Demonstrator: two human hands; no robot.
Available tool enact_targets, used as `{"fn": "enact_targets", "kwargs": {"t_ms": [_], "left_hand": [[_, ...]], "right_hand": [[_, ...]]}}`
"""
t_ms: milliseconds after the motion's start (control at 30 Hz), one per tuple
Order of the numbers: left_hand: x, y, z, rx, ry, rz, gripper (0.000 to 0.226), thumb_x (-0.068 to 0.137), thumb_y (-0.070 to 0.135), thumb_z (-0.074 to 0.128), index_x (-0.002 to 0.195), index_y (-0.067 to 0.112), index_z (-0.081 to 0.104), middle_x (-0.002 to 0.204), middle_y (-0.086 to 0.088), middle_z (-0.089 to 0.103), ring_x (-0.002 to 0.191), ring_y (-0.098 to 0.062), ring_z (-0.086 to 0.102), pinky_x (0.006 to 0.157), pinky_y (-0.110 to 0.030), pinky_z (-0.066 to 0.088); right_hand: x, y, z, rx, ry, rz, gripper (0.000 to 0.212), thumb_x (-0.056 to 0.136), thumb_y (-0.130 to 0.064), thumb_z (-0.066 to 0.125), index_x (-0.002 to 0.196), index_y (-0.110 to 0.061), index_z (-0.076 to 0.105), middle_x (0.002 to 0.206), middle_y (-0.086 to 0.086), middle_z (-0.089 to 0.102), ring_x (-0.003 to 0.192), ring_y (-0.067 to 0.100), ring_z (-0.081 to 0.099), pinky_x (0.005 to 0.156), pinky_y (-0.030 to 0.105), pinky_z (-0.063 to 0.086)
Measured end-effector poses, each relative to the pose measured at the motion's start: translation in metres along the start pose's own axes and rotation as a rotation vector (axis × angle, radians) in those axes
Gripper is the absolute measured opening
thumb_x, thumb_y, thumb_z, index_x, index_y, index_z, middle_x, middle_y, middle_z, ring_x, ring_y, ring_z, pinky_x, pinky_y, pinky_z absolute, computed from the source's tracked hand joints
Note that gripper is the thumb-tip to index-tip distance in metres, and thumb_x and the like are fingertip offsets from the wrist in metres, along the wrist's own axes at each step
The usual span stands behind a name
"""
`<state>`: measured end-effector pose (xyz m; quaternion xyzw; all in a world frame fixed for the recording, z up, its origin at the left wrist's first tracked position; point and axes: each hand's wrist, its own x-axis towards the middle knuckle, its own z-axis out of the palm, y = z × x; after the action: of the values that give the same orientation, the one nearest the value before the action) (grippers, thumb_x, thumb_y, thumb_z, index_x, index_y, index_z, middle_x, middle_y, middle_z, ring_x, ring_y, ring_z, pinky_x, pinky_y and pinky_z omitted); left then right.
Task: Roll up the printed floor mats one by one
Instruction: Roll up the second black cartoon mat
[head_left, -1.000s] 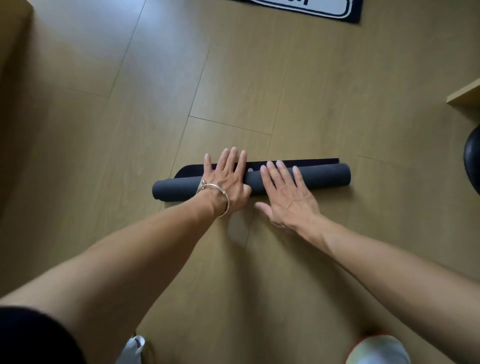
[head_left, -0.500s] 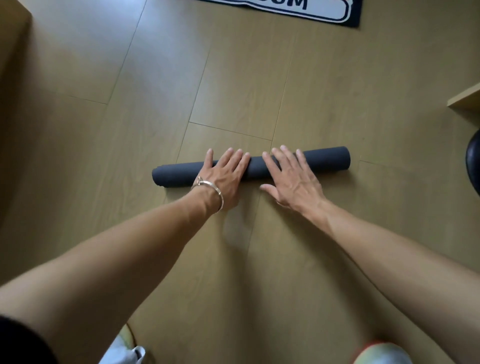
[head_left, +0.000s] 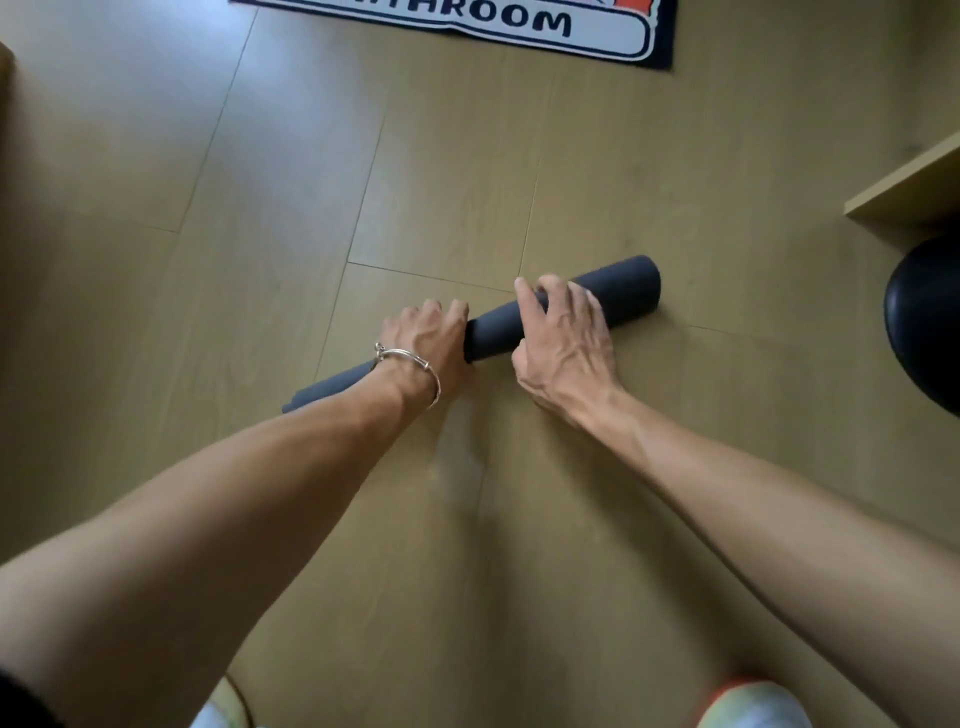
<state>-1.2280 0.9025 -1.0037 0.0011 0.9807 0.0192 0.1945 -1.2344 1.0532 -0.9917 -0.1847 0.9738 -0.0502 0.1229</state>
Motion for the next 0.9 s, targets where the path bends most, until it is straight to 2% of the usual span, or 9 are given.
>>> {"fn": "enact_targets", "kwargs": {"t_ms": [67,167,333,467,567,633,767,833,900], "left_hand": [[-0.001,0.012,-0.007,-0.136,0.084,-0.086,0.036,0.081,0.038,0.057,0.106,0.015,0.045,0.103,-0.009,0.059,0.089,-0.034,0.061,0.064,-0.033,0.037],[0.004,0.030,-0.022,-0.299,0.142,-0.153,0.040,0.087,0.045,0.051,0.106,0.011,0.043,0.103,-0.009,0.056,0.089,-0.033,0.058,0.067,-0.037,0.041],[0.006,0.036,-0.024,-0.268,0.175,0.016,0.047,0.082,0.036,0.056,0.118,0.009,0.043,0.109,-0.009,0.045,0.101,-0.026,0.045,0.077,-0.035,0.044],[-0.012,0.058,-0.026,-0.439,0.131,0.220,0.055,0.081,0.040,0.055,0.123,0.006,0.043,0.108,-0.010,0.044,0.103,-0.025,0.040,0.091,-0.029,0.035],[-0.023,0.071,-0.040,-0.782,0.039,0.281,0.026,0.085,0.019,0.045,0.102,0.002,0.057,0.095,-0.012,0.055,0.090,-0.024,0.050,0.079,-0.031,0.040],[-0.021,0.070,-0.047,-1.008,0.014,0.156,0.027,0.092,0.013,0.039,0.102,0.003,0.062,0.090,-0.010,0.062,0.083,-0.023,0.057,0.073,-0.033,0.046],[-0.010,0.065,-0.046,-1.317,-0.182,-0.218,0.061,0.094,0.047,0.047,0.141,0.009,0.037,0.134,-0.007,0.050,0.118,-0.023,0.052,0.088,-0.039,0.049],[-0.006,0.068,-0.047,-1.505,-0.245,-0.298,0.069,0.088,0.056,0.053,0.138,0.010,0.042,0.135,-0.005,0.051,0.115,-0.020,0.055,0.076,-0.037,0.053],[-0.003,0.072,-0.054,-1.582,-0.184,-0.333,0.054,0.086,0.051,0.060,0.120,0.009,0.055,0.118,-0.007,0.064,0.095,-0.018,0.064,0.070,-0.034,0.056]], "right_hand": [[-0.004,-0.001,-0.008,0.246,0.052,0.077,0.060,0.094,-0.032,0.046,0.148,-0.015,0.025,0.131,0.013,0.043,0.117,0.030,0.043,0.100,0.040,0.036],[0.003,-0.011,-0.022,0.833,-0.130,0.281,0.074,0.095,-0.046,0.046,0.153,-0.028,0.002,0.139,0.009,0.048,0.122,0.026,0.049,0.091,0.028,0.037],[0.014,-0.012,-0.036,1.136,0.003,0.490,0.090,0.089,-0.052,0.057,0.153,-0.023,0.001,0.152,0.008,0.034,0.131,0.025,0.044,0.102,0.029,0.038],[0.013,0.003,-0.034,1.337,0.087,0.668,0.087,0.086,-0.050,0.063,0.150,-0.017,0.015,0.138,0.006,0.049,0.117,0.022,0.053,0.094,0.028,0.043],[0.004,0.016,-0.030,1.356,0.118,0.751,0.089,0.078,-0.056,0.069,0.146,-0.016,0.026,0.129,0.005,0.056,0.110,0.023,0.058,0.094,0.035,0.048],[-0.003,0.026,-0.032,1.302,0.130,0.736,0.094,0.068,-0.058,0.076,0.142,-0.016,0.035,0.126,0.003,0.058,0.109,0.022,0.060,0.094,0.039,0.051],[-0.012,0.036,-0.044,1.280,0.016,0.616,0.070,0.066,-0.047,0.081,0.122,-0.018,0.052,0.106,0.002,0.068,0.090,0.018,0.068,0.078,0.036,0.058],[-0.018,0.035,-0.047,1.261,-0.094,0.483,0.057,0.065,-0.043,0.080,0.113,-0.021,0.057,0.097,0.002,0.071,0.085,0.019,0.070,0.075,0.035,0.058],[-0.022,0.032,-0.045,1.210,-0.172,0.373,0.045,0.068,-0.034,0.079,0.107,-0.020,0.060,0.093,0.002,0.073,0.083,0.019,0.070,0.074,0.033,0.058]]}}
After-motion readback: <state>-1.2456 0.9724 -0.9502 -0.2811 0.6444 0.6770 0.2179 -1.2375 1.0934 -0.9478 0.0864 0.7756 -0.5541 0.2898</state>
